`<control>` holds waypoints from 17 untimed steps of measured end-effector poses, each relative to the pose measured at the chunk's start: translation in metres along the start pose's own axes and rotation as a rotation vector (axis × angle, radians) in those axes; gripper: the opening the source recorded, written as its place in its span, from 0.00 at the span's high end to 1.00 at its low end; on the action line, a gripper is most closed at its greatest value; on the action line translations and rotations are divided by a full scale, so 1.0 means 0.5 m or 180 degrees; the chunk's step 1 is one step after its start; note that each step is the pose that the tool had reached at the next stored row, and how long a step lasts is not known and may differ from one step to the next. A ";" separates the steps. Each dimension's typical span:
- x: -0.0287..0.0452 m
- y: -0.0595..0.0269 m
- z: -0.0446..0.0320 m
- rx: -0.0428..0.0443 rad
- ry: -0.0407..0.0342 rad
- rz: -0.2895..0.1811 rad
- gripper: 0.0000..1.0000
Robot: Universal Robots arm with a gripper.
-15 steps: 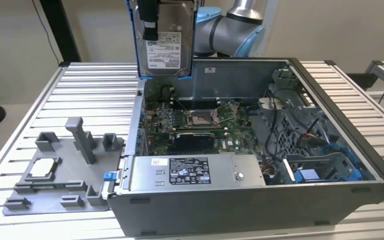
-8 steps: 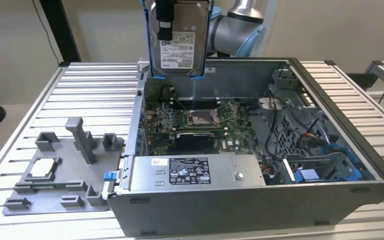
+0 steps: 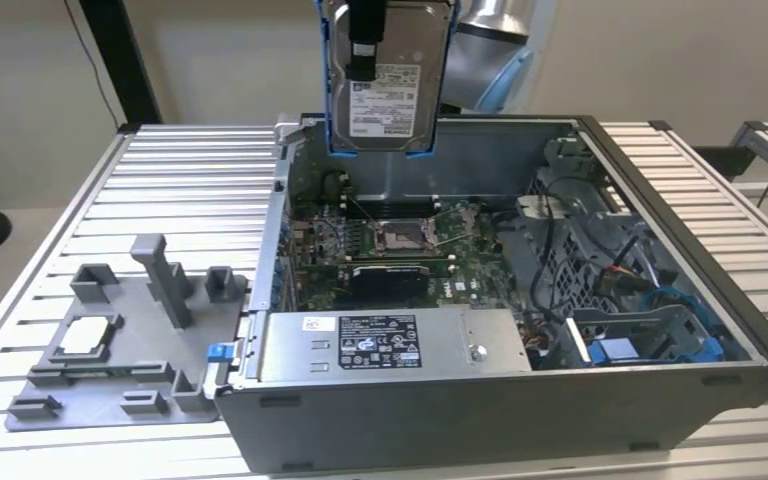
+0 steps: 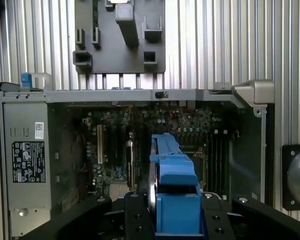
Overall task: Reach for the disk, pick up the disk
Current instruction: 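Pick up the disk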
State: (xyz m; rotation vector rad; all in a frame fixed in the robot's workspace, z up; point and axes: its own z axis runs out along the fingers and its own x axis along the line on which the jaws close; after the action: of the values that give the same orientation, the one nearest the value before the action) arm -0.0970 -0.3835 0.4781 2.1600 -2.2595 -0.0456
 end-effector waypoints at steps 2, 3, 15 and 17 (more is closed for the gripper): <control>0.000 -0.013 0.000 0.0000 0.0000 0.0000 1.00; 0.000 -0.019 -0.001 0.0000 0.0000 0.0000 1.00; -0.002 -0.096 -0.003 0.0000 0.0000 0.0001 1.00; -0.002 -0.108 -0.003 0.0000 0.0000 0.0000 1.00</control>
State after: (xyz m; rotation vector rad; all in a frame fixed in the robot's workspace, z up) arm -0.0428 -0.3851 0.4781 2.1599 -2.2596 -0.0457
